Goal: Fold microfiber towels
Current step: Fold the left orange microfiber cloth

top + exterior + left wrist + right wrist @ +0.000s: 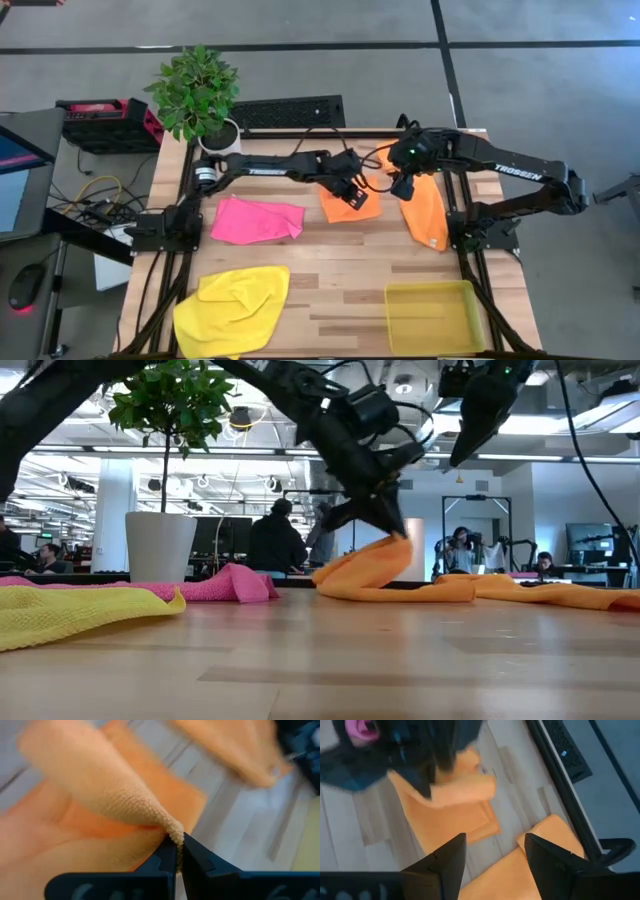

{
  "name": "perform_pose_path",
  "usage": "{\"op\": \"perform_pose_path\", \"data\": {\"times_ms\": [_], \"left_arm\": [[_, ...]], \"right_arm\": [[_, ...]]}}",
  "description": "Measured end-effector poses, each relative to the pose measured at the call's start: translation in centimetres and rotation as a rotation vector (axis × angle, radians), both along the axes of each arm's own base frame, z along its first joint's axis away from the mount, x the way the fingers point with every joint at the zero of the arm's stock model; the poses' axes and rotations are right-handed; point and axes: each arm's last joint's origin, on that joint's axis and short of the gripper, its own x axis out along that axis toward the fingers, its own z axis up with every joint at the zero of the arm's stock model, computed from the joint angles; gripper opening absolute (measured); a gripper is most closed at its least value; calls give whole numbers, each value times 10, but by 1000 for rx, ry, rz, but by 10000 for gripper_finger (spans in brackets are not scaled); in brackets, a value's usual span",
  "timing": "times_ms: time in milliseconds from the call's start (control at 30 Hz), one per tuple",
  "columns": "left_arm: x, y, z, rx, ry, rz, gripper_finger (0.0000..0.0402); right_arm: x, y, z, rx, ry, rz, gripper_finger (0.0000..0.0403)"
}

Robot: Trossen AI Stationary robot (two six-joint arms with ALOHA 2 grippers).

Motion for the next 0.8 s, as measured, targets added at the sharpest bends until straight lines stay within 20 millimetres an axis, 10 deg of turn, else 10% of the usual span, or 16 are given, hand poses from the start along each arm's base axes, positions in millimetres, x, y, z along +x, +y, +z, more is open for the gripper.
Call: {"op": "perform_pose_path", "data": {"times_ms": [433, 800], "left_arm": [[7, 1, -3, 19, 15, -38, 8], [7, -3, -3, 54, 18, -64, 124]], "right_arm": [[-10, 3, 8, -11, -34, 0, 226], [-10, 3, 8, -10, -31, -4, 226]]}}
